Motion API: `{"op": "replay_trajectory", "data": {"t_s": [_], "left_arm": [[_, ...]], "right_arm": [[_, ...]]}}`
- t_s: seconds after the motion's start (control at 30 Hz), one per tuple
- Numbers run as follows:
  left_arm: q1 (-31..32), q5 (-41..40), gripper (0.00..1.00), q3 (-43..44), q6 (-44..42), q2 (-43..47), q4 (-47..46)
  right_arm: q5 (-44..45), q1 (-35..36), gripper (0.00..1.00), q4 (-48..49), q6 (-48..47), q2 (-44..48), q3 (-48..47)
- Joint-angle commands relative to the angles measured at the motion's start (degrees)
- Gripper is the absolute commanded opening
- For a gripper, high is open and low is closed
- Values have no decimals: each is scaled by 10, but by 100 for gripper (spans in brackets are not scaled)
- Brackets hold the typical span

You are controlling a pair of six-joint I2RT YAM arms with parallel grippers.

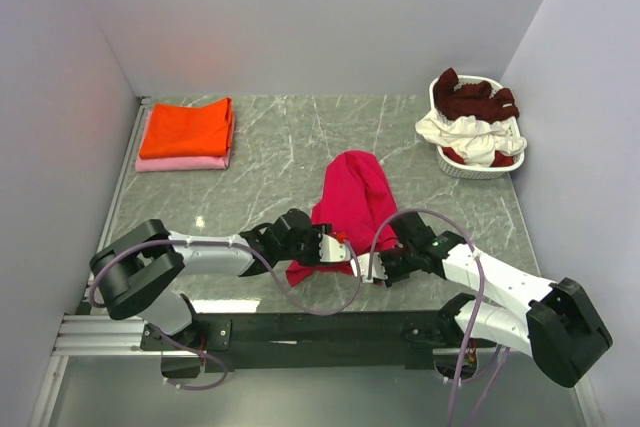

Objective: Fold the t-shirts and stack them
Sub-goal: Flatten the tshirt out

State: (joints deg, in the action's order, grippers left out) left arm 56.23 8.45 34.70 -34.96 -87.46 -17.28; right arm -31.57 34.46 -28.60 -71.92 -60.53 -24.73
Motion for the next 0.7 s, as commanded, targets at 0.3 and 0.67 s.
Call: {"op": "replay_trajectory", "data": {"t_s": [0.3,0.67], "left_arm": [[24,57,62,-2,19,22,9],[39,-28,48,29,31,-51,-26]], "right_arm": [[-65,-112,0,-44,-16,63,-12],[-92,-149,0,-71,-16,93,-18]]}}
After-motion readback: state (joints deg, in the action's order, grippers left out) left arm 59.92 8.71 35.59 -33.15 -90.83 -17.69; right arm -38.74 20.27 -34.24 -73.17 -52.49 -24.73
